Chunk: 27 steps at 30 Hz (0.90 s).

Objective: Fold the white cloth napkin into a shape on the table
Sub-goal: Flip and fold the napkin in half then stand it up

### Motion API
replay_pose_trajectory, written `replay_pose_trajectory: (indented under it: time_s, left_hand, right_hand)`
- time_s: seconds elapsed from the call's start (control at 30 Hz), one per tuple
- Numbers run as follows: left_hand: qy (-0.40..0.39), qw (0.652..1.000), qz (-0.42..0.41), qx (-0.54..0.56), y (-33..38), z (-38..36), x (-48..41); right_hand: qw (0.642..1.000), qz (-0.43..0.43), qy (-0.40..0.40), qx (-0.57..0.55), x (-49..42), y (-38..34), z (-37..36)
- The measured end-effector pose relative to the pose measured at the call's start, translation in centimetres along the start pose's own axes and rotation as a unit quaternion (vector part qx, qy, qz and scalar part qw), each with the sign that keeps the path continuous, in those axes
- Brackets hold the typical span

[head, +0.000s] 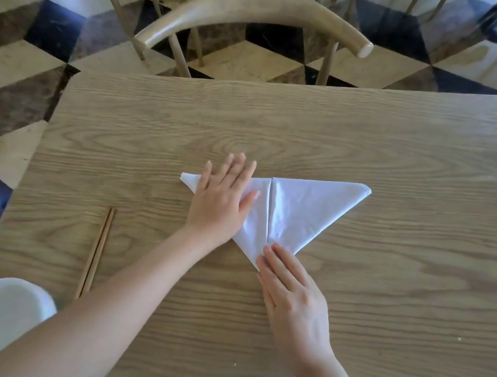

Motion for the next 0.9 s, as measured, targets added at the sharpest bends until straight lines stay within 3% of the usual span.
replay_pose_trajectory:
  time_s: [0.17, 0.3, 0.43, 0.57, 0.67, 0.73, 0.9]
  left_hand:
    - [-0.052, 0.996, -0.025, -0.062, -2.5, -1.2, 0.0]
    - [-0.052, 0.996, 0.04, -0.056, -6.3, 0.5, -1.3]
    - [-0.023, 0.998, -0.06, 0.021, -2.7, 2.0, -3.0]
    - [-0.139, 0.977, -0.058, 0.152, 1.3, 1.5, -5.0]
    - [-0.288, 0.944, -0.003, 0.164, 1.5, 1.5, -6.3]
    - [-0.367, 0.919, -0.009, 0.143, 1.8, 1.7, -6.5]
    - [-0.435, 0.878, -0.007, 0.199, 2.1, 2.2, -6.2]
  right_hand:
    - [0.999, 0.016, -0.036, -0.009, 0.2, 0.6, 0.2]
    - [0.998, 0.008, -0.055, -0.038, 0.3, 0.5, 0.1]
    - [0.994, -0.047, -0.045, -0.091, 0.1, 0.6, 0.5]
    - [0.981, -0.136, -0.011, -0.136, -1.1, 0.3, 1.9]
    - [0.971, -0.188, 0.02, -0.146, -2.0, 0.5, 2.6]
    - [0.968, -0.217, 0.021, -0.12, -2.4, 0.8, 2.4]
    - [0.96, -0.267, 0.007, -0.082, -3.2, 0.5, 1.5]
Point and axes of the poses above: each hand's wrist, its own x-axis away from the middle knuckle, its own z-axis out of the back of the hand, y = z × x, the point moved 6 cm from there along -x, towards the middle knuckle, and after that the axes turned 1 degree about x, right-handed, at the moved point
